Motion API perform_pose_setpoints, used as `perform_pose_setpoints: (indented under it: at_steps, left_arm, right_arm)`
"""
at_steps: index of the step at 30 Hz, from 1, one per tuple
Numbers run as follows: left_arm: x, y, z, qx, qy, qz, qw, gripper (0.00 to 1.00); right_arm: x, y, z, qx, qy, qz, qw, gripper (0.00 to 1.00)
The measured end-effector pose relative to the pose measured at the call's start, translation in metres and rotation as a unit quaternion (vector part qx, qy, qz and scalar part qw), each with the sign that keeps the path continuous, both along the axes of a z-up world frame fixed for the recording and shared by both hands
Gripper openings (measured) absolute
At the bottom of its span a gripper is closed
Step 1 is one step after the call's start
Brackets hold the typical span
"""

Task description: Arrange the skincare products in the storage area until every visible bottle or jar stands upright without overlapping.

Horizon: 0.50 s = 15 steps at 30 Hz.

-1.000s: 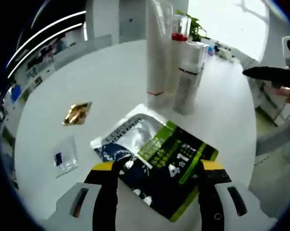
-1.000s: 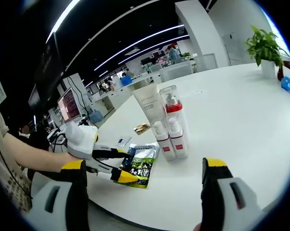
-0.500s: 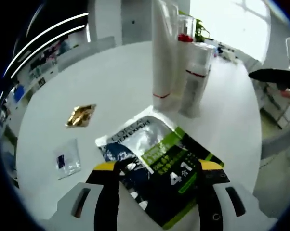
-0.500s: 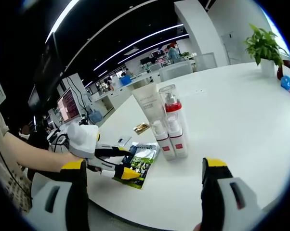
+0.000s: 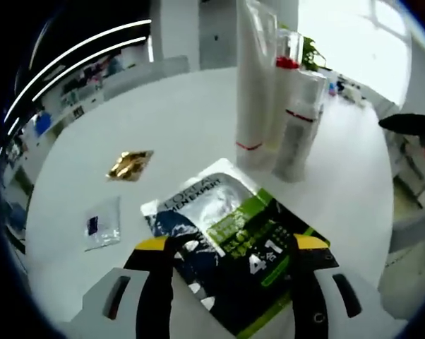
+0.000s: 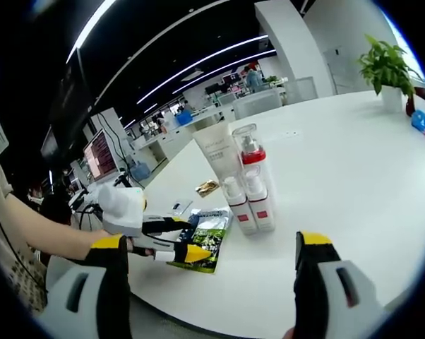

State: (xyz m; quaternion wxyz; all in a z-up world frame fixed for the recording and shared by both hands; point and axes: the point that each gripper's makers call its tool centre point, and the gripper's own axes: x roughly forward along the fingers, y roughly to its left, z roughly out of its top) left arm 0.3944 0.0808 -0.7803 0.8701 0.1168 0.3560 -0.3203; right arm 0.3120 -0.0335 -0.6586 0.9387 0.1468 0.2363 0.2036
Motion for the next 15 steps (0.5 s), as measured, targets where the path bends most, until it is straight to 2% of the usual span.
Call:
perform_pose_setpoints:
  at_steps: [7, 15]
  left_arm:
    - [0.0040, 0.0001, 0.0000, -0.002, -0.002, 0.016, 0.9999, 0.66]
    - [0.0049, -0.0002, -0.0004, -0.001, 0.000, 0.015, 0.9999, 0.66]
  right_arm:
    - [0.0002, -0.0006, 0.0001, 0.001, 0.000, -0.002, 1.0000, 0.99]
    - [0.0001, -0.0005, -0.0002, 0.001, 0.001, -0.001, 1.0000, 0.99]
